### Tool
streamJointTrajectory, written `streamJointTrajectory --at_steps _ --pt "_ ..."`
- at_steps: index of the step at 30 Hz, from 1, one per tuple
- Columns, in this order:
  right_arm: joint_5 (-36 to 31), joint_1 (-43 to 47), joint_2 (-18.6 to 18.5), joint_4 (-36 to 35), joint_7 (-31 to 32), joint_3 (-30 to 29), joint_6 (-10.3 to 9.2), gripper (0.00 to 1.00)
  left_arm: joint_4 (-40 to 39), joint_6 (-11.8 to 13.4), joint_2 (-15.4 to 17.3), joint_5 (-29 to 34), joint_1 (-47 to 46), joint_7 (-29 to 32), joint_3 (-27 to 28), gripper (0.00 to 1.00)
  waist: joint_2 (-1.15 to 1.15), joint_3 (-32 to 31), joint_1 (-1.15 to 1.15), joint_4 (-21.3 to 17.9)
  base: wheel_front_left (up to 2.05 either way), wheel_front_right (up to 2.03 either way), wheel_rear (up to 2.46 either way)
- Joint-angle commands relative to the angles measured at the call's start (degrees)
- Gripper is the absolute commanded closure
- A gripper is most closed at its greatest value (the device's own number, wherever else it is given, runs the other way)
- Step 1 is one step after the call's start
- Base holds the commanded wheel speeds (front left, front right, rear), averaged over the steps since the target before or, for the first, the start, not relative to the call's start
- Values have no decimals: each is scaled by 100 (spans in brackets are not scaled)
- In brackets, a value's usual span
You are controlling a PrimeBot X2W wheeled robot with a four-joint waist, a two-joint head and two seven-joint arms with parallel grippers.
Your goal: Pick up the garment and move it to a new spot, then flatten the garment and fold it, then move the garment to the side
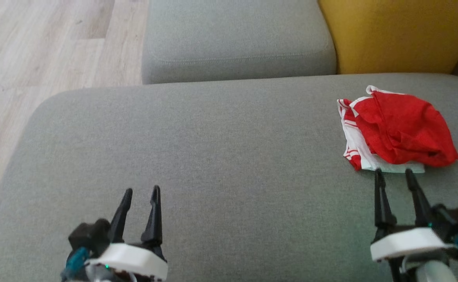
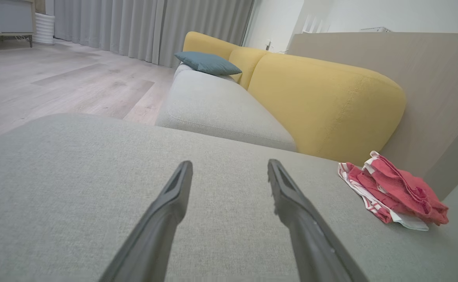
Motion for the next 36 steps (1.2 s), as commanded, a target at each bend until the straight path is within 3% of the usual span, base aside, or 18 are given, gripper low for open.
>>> streamJointTrajectory --at_steps 1,13,22,36 --pt "41 -144 -14 -246 -96 124 -5 0 -237 26 10 62 -176 -44 222 0 0 -14 0 6 0 0 0" --pt "454 95 -5 -351 -116 228 -5 0 -312 541 10 180 19 -44 198 0 0 -12 0 37 0 0 0" --pt "560 112 -4 -341 -117 293 -5 0 -352 206 10 59 51 -44 128 0 0 -3 0 51 0 0 0" --pt "462 104 -4 -305 -118 344 -5 0 -504 118 10 -19 108 -44 155 0 0 22 0 52 0 0 0"
